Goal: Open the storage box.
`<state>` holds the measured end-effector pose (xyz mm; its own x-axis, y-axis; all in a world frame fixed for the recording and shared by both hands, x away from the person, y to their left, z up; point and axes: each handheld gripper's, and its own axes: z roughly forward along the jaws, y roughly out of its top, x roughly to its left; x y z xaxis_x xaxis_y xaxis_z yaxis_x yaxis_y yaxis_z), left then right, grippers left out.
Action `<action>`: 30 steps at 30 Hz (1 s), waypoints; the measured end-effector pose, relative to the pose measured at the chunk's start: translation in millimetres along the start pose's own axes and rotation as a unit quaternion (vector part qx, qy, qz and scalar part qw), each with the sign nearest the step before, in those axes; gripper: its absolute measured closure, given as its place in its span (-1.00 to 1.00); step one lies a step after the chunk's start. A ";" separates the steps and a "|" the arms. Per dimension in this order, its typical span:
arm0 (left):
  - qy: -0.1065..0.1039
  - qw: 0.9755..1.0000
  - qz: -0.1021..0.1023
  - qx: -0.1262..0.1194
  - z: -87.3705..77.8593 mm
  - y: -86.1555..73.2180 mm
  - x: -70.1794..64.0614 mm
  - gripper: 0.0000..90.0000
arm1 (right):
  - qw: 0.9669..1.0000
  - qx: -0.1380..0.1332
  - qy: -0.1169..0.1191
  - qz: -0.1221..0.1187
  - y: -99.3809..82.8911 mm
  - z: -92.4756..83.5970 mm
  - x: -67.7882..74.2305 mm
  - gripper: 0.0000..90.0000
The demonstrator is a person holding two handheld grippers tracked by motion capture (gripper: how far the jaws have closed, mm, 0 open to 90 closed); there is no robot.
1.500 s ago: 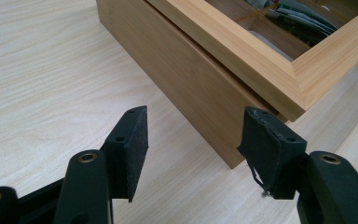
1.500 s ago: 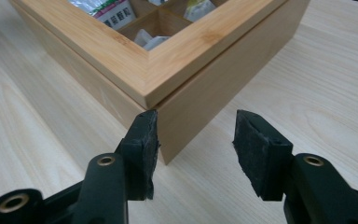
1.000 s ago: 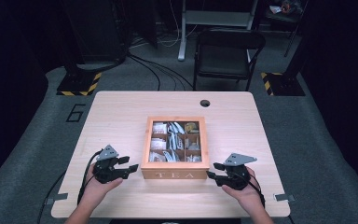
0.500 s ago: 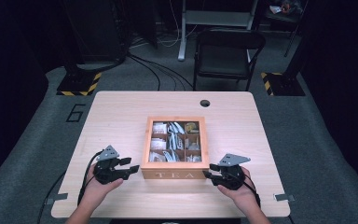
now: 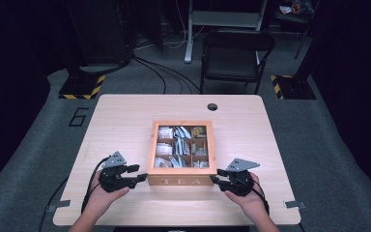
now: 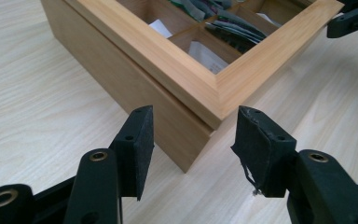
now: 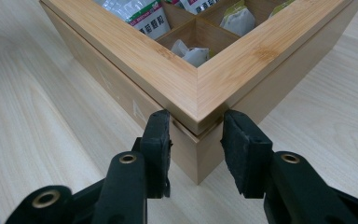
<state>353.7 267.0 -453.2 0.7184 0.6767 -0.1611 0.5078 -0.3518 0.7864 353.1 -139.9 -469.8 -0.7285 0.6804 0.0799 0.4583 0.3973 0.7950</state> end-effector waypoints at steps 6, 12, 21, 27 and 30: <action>0.003 1.000 0.006 0.004 2.9 -0.2 -2.4 -0.01 | 1.000 -0.003 -0.001 -0.002 0.8 -0.1 0.4 0.38; 0.003 1.000 0.013 0.006 7.8 -1.3 -6.3 -0.04 | 1.000 -0.005 0.006 0.009 1.1 -0.9 -0.8 0.38; 0.011 0.999 0.024 0.028 17.9 -0.9 -16.3 0.06 | 1.000 -0.004 0.012 0.023 3.1 -1.9 -1.0 0.38; 0.020 0.999 0.031 0.027 20.4 1.3 -20.4 0.16 | 1.000 -0.007 0.012 0.025 4.0 -2.9 -0.9 0.38; 0.022 0.999 0.028 0.024 20.0 3.2 -20.1 0.19 | 1.000 -0.007 0.012 0.023 4.4 -3.4 -1.3 0.37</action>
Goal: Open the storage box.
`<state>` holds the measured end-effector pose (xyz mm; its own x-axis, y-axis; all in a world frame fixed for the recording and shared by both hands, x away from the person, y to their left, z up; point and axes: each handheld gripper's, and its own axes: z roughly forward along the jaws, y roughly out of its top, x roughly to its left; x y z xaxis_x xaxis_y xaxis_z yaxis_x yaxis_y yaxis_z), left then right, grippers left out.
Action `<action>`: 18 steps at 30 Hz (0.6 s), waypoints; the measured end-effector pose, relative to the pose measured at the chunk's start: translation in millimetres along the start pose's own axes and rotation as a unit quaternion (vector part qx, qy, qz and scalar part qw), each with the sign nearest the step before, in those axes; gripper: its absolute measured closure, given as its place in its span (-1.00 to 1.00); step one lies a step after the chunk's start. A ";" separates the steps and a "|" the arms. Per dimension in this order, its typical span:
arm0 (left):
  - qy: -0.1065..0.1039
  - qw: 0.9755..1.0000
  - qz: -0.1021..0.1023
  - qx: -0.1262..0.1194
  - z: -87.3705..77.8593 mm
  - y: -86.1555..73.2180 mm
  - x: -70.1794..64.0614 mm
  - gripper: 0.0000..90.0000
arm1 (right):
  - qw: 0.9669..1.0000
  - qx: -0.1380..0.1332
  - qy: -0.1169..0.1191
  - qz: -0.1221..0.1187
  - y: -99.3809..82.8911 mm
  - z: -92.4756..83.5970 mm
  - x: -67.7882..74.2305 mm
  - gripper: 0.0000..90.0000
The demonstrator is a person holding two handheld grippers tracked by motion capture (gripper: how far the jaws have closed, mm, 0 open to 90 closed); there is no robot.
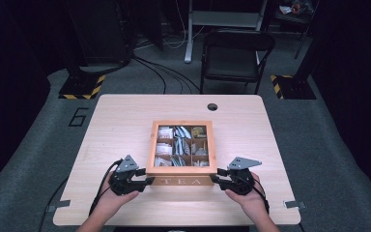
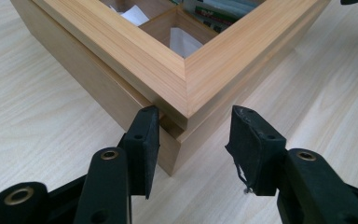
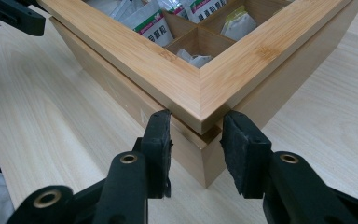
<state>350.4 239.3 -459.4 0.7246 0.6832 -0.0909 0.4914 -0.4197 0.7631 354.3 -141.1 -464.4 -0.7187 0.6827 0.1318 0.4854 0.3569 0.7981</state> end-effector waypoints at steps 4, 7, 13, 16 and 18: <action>0.000 1.000 -0.015 -0.007 -0.8 2.9 1.2 0.23 | 1.000 -0.005 0.002 0.003 1.4 -1.7 -0.2 0.37; 0.001 1.000 -0.024 -0.014 -3.7 5.6 3.1 0.25 | 1.000 -0.013 0.004 0.005 2.9 -3.5 -0.4 0.38; -0.002 1.000 -0.026 -0.008 -5.6 9.5 3.6 0.25 | 1.000 -0.018 0.007 0.004 5.1 -4.6 -1.2 0.36; -0.006 1.000 -0.028 -0.005 -6.8 11.7 4.3 0.25 | 1.000 -0.019 0.008 0.007 5.9 -4.8 -0.8 0.30; -0.007 1.000 -0.029 -0.005 -8.0 13.4 4.8 0.25 | 1.000 -0.021 0.005 0.000 7.7 -5.8 -0.6 0.26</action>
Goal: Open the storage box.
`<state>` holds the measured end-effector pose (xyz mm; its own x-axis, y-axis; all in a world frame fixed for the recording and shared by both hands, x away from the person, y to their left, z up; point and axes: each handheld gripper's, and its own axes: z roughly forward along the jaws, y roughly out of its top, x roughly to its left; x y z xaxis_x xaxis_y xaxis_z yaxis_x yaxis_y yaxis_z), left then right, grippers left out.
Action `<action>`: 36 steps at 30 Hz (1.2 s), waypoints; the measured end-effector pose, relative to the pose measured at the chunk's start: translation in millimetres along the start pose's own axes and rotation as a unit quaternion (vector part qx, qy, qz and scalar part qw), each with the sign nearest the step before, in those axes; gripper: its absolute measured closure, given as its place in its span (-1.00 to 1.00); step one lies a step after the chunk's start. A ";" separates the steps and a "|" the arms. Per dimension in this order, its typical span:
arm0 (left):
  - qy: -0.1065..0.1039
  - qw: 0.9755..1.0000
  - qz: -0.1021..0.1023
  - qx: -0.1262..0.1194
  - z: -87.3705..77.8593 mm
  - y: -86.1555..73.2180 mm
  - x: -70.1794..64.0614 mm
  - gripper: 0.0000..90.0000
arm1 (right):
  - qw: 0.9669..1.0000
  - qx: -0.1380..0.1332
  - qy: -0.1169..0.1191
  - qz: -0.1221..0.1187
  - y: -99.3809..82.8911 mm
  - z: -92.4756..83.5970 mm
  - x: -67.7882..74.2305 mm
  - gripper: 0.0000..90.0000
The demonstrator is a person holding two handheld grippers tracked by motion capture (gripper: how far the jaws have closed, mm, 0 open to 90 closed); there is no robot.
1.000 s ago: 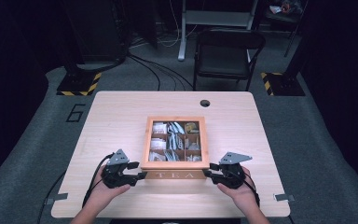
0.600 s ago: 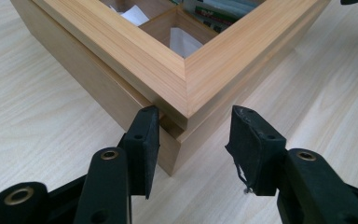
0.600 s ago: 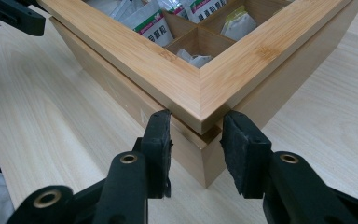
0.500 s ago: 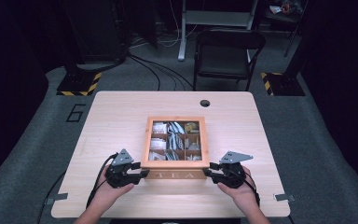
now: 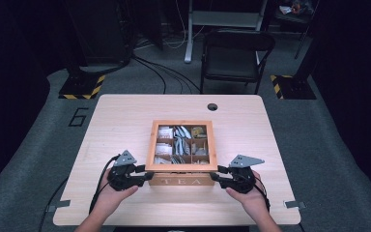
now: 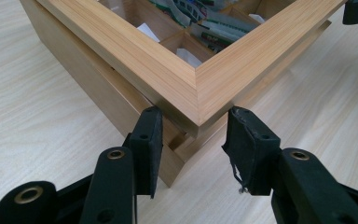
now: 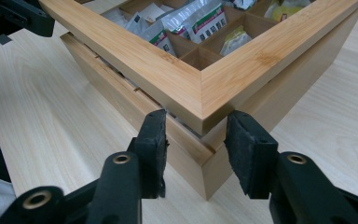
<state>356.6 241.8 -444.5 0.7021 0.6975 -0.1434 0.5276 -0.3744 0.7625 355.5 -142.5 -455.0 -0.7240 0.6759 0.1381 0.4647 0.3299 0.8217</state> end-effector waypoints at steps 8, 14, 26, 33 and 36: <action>-0.006 1.000 -0.010 0.002 -3.8 8.3 1.3 0.24 | 1.000 0.004 -0.011 -0.014 9.9 -4.1 -0.4 0.06; -0.004 1.000 -0.006 0.015 -6.3 14.6 1.4 0.22 | 1.000 0.004 -0.014 -0.023 21.7 -5.8 -0.8 -0.06; -0.014 1.000 -0.018 0.003 -14.7 27.9 5.2 0.22 | 0.998 0.011 -0.027 -0.050 34.2 -5.3 1.9 -0.12; -0.013 1.000 -0.019 -0.001 -18.6 36.8 7.2 0.22 | 0.997 0.018 -0.044 -0.061 44.7 -4.1 -2.3 -0.13; -0.010 1.000 -0.013 0.000 -20.9 40.7 8.3 0.22 | 0.997 0.013 -0.043 -0.063 49.7 -4.4 -5.3 -0.16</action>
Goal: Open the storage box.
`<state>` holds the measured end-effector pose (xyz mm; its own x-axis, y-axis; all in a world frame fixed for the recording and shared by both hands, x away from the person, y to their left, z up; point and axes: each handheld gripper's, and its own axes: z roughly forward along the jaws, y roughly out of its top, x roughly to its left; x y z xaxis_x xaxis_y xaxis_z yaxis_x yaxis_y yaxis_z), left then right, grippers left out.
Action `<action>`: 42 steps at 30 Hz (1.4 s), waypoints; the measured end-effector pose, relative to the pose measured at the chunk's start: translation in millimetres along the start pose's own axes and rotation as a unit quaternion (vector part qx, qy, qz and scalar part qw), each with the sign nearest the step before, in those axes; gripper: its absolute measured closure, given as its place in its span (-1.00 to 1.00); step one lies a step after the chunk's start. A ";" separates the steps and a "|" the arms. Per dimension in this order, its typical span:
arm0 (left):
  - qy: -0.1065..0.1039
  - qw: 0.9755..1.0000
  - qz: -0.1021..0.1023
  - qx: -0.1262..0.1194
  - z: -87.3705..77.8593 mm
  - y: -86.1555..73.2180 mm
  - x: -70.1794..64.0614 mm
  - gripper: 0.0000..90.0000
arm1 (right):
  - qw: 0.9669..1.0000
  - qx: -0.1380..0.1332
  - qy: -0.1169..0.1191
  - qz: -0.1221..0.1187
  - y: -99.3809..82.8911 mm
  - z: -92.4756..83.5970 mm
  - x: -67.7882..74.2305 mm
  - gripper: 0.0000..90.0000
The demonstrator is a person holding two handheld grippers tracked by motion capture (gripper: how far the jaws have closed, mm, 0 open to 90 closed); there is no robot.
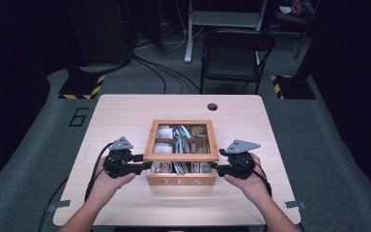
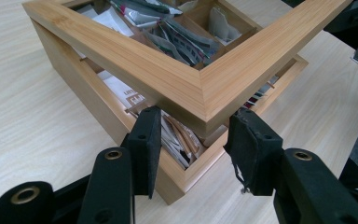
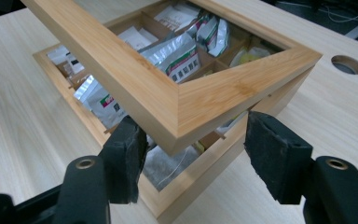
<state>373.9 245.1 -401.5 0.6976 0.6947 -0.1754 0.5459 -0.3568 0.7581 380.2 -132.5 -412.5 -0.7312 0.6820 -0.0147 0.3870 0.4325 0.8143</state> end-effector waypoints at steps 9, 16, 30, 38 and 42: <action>0.017 1.000 0.012 -0.009 -1.1 11.4 1.9 0.13 | 1.000 -0.003 -0.004 -0.030 15.9 -4.4 0.2 -0.17; 0.031 0.999 0.030 -0.023 -4.2 22.4 4.1 0.04 | 0.999 -0.009 -0.003 -0.036 30.6 -9.4 -4.3 -0.12; 0.049 0.996 0.061 -0.033 -9.9 41.7 5.2 0.02 | 0.999 -0.010 0.002 -0.036 50.0 -14.2 -13.2 -0.05; 0.048 0.996 0.064 -0.046 -13.0 55.1 8.8 0.05 | 0.999 -0.007 0.006 -0.036 63.5 -16.5 -21.7 0.01; 0.049 0.995 0.066 -0.055 -13.5 61.9 11.9 0.06 | 0.999 -0.010 0.009 -0.032 70.7 -16.4 -27.4 0.02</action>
<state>409.7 239.7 -348.2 0.7079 0.7062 -0.0120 0.3951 -0.3819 0.8355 418.4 -130.3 -344.9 -0.7644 0.6423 -0.0562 0.3285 0.4630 0.8233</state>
